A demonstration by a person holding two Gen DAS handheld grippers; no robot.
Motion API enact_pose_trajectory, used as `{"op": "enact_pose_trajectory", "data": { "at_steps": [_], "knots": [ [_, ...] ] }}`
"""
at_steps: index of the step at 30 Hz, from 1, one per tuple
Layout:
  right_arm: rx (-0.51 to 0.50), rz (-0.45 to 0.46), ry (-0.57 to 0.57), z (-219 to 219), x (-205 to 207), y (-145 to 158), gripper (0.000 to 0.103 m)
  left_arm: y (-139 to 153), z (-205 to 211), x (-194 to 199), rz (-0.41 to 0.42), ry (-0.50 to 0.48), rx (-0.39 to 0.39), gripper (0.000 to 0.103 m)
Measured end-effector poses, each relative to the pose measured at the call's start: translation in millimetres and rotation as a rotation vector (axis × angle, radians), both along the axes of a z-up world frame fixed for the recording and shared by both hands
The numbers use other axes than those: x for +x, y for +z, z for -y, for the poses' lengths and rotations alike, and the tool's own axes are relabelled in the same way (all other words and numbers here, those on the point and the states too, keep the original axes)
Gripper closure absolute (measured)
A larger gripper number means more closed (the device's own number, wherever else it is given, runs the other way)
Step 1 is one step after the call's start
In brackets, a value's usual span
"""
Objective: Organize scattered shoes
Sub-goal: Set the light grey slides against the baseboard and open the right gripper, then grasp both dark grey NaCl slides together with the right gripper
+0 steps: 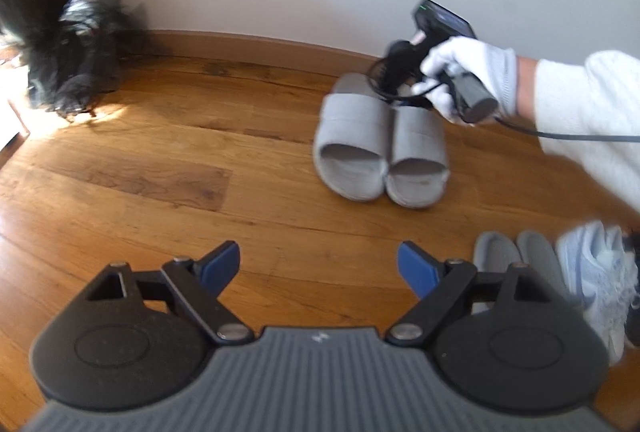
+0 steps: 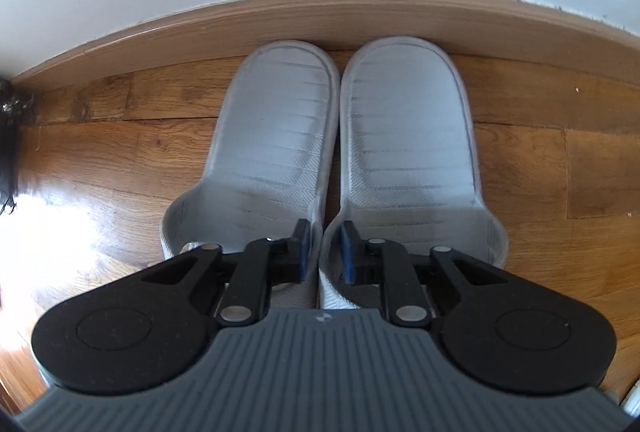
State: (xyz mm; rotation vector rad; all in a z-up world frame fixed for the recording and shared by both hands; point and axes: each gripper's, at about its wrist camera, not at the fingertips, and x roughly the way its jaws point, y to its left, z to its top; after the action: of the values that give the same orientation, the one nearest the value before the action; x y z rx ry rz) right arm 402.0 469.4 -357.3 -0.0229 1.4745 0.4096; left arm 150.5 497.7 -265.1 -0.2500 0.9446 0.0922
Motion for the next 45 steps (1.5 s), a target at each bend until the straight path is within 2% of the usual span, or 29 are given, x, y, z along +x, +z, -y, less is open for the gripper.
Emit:
{"op": "enact_pose_trajectory", "data": {
  "at_steps": [1, 2, 5, 8, 10, 15, 18, 22, 25, 28, 30, 32, 34, 35, 37, 41, 45],
  "knots": [
    [0.020, 0.011, 0.009, 5.8, -1.2, 9.2, 0.058, -1.2, 5.5, 2.2, -0.001, -0.015, -0.007, 0.017],
    [0.044, 0.023, 0.000, 12.6, 0.8, 20.6, 0.048, -2.4, 10.9, 4.3, -0.002, -0.027, -0.015, 0.017],
    [0.119, 0.048, -0.019, 61.3, -9.7, 55.5, 0.043, -5.7, 30.9, 11.9, -0.011, -0.077, -0.045, 0.017],
    [0.195, 0.036, -0.101, 143.7, -23.9, 87.3, 0.025, -7.6, 57.4, 20.5, -0.009, -0.151, -0.073, 0.017],
    [0.242, 0.038, -0.159, 200.0, -40.3, 98.4, 0.017, -8.1, 74.6, 27.9, 0.003, -0.199, -0.077, 0.017],
    [0.226, 0.022, -0.248, 301.3, -106.3, 105.5, 0.017, -14.5, 102.8, 58.2, -0.016, -0.237, -0.072, 0.017],
    [0.213, -0.030, -0.186, 306.8, -154.2, 95.9, 0.017, -13.5, 107.9, 67.4, -0.010, -0.239, -0.050, 0.017],
    [0.169, -0.048, -0.072, 278.7, -205.8, 80.0, 0.017, -7.1, 108.3, 65.6, 0.015, -0.232, -0.020, 0.017],
    [0.158, -0.070, -0.110, 273.8, -216.5, 67.7, 0.018, -4.8, 112.0, 62.9, 0.013, -0.225, -0.005, 0.017],
    [0.070, -0.066, -0.156, 264.4, -212.1, 49.5, 0.018, -4.3, 117.4, 56.9, 0.011, -0.235, 0.009, 0.017],
    [0.019, -0.107, -0.169, 260.2, -207.5, 31.7, 0.029, -4.4, 121.4, 51.1, -0.004, -0.247, 0.015, 0.017],
    [-0.071, -0.155, -0.137, 250.0, -206.2, 12.9, 0.059, -2.3, 123.5, 44.8, -0.012, -0.251, 0.023, 0.017],
    [-0.142, -0.219, -0.098, 241.9, -208.0, -5.8, 0.070, 1.8, 121.4, 37.4, -0.019, -0.234, 0.024, 0.017],
    [-0.162, -0.213, -0.075, 238.8, -210.0, -7.6, 0.073, 4.0, 119.9, 33.6, -0.022, -0.224, 0.024, 0.017],
    [-0.180, -0.180, -0.022, 229.9, -213.9, -3.6, 0.085, 8.0, 116.2, 27.4, -0.034, -0.196, 0.027, 0.017],
    [-0.154, -0.155, -0.033, 227.7, -216.0, 7.5, 0.087, 15.8, 106.7, 23.8, -0.043, -0.124, 0.044, 0.017],
    [-0.093, -0.115, -0.074, 229.1, -196.9, 26.5, 0.087, 26.6, 103.5, 19.7, -0.017, -0.099, 0.053, 0.017]
  ]
}}
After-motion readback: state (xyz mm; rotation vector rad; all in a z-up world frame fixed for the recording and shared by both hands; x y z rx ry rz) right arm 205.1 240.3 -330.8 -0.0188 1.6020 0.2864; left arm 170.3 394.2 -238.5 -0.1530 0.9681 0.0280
